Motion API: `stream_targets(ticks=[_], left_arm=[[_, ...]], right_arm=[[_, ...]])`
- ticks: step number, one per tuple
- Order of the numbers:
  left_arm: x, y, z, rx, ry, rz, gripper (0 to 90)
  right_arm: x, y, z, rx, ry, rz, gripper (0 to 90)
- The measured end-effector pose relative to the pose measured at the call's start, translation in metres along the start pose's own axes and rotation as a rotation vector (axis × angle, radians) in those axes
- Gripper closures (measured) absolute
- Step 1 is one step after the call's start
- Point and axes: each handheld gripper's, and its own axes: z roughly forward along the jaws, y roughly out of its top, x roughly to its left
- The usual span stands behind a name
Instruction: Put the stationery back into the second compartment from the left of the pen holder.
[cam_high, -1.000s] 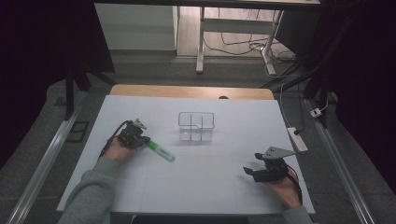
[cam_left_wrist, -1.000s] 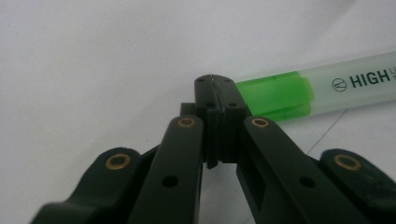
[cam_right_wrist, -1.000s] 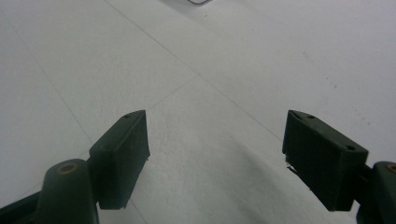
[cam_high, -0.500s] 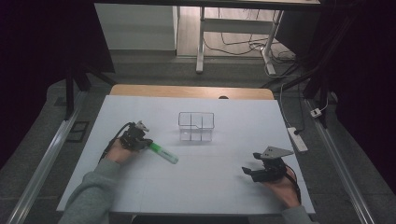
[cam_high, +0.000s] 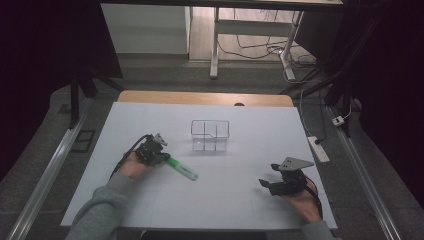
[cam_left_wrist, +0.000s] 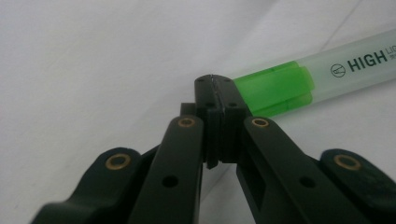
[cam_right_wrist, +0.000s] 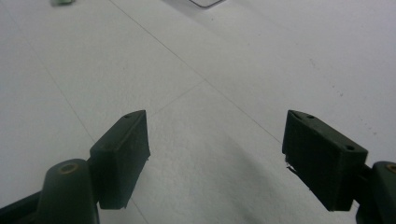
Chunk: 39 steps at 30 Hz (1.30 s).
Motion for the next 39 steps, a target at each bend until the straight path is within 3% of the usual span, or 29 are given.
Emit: stream_targets(ticks=[22,25,39], left_arm=[[-0.028,0.012,0.005,0.012,-0.056,0.051,89.1],[-0.033,0.014,0.006,0.018,-0.047,0.056,89.0],[-0.056,0.024,0.010,0.025,-0.094,0.084,89.0]], right_arm=[[0.002,0.002,0.002,-0.001,-0.001,-0.004,22.5],[0.002,0.002,0.002,0.005,-0.001,-0.006,22.5],[0.003,0.003,0.002,-0.002,0.007,-0.013,22.5]])
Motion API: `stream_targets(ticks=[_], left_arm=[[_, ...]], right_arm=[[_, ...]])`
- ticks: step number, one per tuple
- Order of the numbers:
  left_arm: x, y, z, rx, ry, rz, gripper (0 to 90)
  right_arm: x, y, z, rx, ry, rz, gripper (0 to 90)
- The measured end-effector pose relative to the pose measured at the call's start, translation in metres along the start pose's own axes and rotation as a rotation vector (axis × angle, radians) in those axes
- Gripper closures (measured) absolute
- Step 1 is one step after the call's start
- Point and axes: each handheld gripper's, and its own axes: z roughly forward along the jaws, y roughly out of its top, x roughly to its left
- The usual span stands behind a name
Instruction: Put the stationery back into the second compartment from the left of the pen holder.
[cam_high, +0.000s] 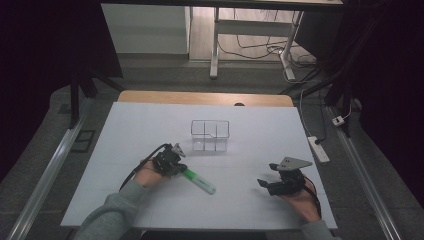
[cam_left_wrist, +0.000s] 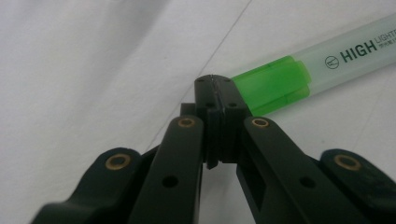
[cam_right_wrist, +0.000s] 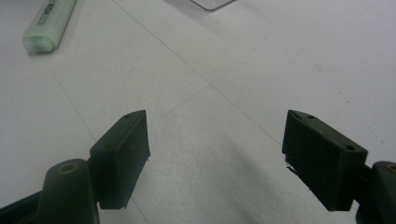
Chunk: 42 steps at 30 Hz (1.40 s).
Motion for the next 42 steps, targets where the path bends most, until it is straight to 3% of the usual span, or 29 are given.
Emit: stream_targets(ticks=[8,21,24,31,33,38,42], left_arm=[[-0.010,0.006,0.003,0.005,-0.006,0.018,89.0],[-0.013,0.007,0.004,0.001,-0.010,0.021,89.0],[-0.012,0.006,0.003,-0.016,0.039,0.018,89.0],[-0.007,-0.010,-0.016,-0.124,0.102,-0.037,88.9],[-0.006,-0.018,-0.023,-0.158,0.121,-0.045,82.4],[-0.005,-0.036,-0.039,-0.228,0.161,-0.101,56.4],[-0.006,-0.050,-0.047,-0.250,0.177,-0.119,43.3]], right_arm=[[0.000,0.000,0.000,0.003,-0.001,-0.001,22.5],[0.000,0.000,0.000,0.003,-0.002,0.001,22.5],[0.000,0.000,0.000,0.001,-0.003,0.001,22.6],[0.000,0.001,-0.001,-0.005,-0.003,0.003,22.5],[0.000,0.001,-0.001,-0.005,-0.002,0.004,22.5],[0.000,0.001,-0.002,-0.005,-0.001,0.003,22.5],[0.000,0.002,-0.001,-0.008,0.003,0.006,22.4]])
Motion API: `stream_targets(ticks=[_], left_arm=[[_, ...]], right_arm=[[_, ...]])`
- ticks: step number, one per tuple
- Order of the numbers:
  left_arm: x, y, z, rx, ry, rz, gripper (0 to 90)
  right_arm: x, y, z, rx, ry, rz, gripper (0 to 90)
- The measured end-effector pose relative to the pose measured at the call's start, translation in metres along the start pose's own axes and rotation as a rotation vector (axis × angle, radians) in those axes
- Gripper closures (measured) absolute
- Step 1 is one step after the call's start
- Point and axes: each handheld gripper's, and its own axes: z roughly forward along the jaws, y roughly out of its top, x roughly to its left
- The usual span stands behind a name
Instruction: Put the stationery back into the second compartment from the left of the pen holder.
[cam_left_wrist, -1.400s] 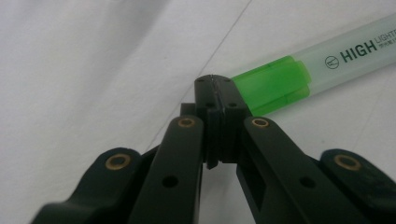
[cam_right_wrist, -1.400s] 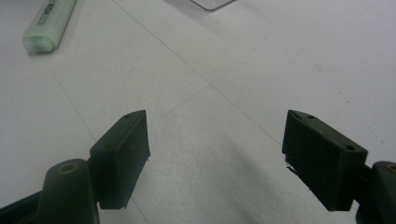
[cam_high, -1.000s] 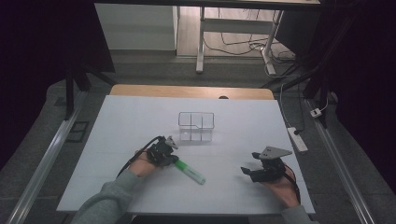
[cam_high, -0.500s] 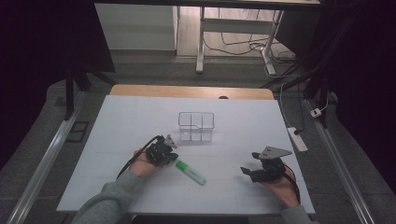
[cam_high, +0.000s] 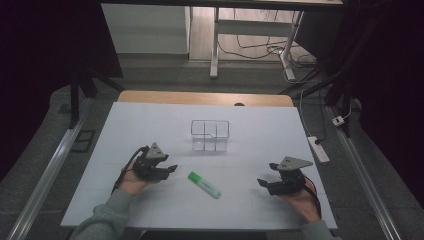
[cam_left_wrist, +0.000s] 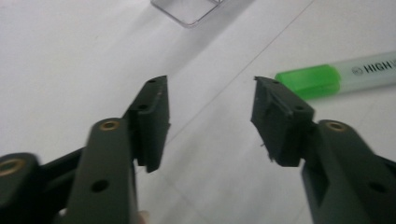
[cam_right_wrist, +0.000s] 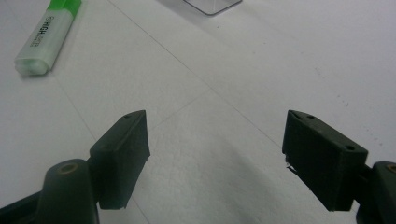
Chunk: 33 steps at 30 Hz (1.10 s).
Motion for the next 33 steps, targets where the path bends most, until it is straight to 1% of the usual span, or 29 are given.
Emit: stream_targets(ticks=[3,8,10,13,17,19,23,26,28,30,32,33], left_arm=[[0.001,-0.010,-0.008,-0.005,0.010,-0.007,38.6],[0.003,-0.027,-0.018,-0.003,0.028,-0.013,35.2],[0.006,-0.033,-0.022,-0.013,0.030,-0.021,34.9],[0.010,-0.040,-0.027,-0.022,0.022,-0.042,33.9],[0.010,-0.045,-0.030,-0.028,0.029,-0.059,32.2],[0.010,-0.049,-0.033,-0.038,0.033,-0.069,31.7],[0.010,-0.051,-0.035,-0.046,0.039,-0.071,31.1],[0.010,-0.051,-0.034,-0.045,0.036,-0.066,29.6],[0.010,-0.050,-0.033,-0.037,0.037,-0.059,28.7],[0.011,-0.050,-0.032,-0.030,0.037,-0.058,28.5],[0.011,-0.051,-0.032,-0.026,0.039,-0.060,28.3],[0.012,-0.052,-0.031,-0.024,0.041,-0.061,28.3]], right_arm=[[0.000,0.000,0.001,-0.001,0.008,0.006,22.4],[0.001,0.002,0.000,-0.009,0.031,0.014,22.9],[0.002,0.003,0.000,-0.018,0.041,0.021,23.1],[0.002,0.004,0.001,-0.017,0.043,0.020,23.1],[0.004,0.005,0.002,-0.016,0.051,0.018,23.1],[0.005,0.006,0.003,-0.012,0.053,0.017,23.0],[0.007,0.010,0.003,-0.018,0.062,0.022,22.5],[0.012,0.017,0.005,-0.011,0.068,0.025,22.9],[0.014,0.022,0.007,-0.013,0.083,0.029,23.3],[0.017,0.028,0.010,0.000,0.084,0.019,23.5],[0.020,0.033,0.015,0.007,0.095,0.015,24.3],[0.021,0.035,0.017,0.019,0.094,0.013,24.6]])
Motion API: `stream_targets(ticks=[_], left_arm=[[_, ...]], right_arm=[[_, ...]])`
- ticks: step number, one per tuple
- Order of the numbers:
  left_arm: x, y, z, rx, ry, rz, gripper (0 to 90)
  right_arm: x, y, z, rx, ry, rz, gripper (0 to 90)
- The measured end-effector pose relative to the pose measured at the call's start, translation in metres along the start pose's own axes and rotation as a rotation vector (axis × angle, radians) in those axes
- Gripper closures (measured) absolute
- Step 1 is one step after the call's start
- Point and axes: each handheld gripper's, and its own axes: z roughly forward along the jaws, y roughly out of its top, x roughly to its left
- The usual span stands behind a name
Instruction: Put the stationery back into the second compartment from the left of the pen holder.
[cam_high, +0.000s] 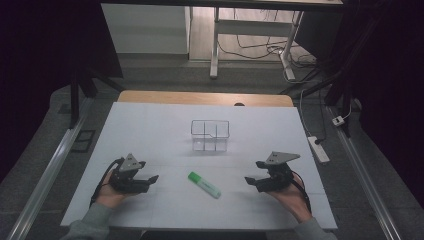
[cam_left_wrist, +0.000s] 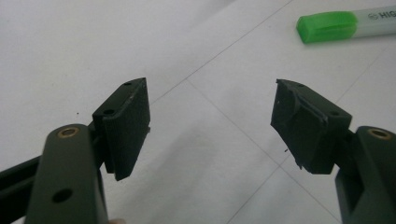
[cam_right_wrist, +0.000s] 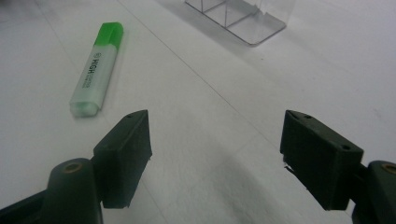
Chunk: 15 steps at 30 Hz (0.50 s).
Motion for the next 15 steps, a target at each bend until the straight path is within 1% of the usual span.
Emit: stream_targets(ticks=[2,3,4,10,13,15], left_arm=[[0.001,0.000,0.000,0.002,0.001,-0.002,28.1],[0.001,0.000,0.000,0.002,-0.001,-0.002,28.1],[0.001,0.000,0.000,0.002,-0.005,-0.002,28.1],[0.001,0.000,0.001,0.008,-0.007,0.002,27.9],[0.002,0.000,0.001,0.012,-0.005,0.003,27.8],[0.002,0.000,0.001,0.009,-0.004,0.000,27.8]], right_arm=[[0.002,0.005,0.005,0.015,0.012,0.004,26.2],[0.005,0.009,0.009,0.016,0.040,0.010,26.9],[0.005,0.009,0.009,0.016,0.040,0.010,26.9],[0.016,0.026,0.020,0.032,0.051,-0.003,27.7],[0.023,0.035,0.027,0.037,0.068,-0.012,27.9],[0.027,0.039,0.032,0.055,0.087,-0.030,27.7]])
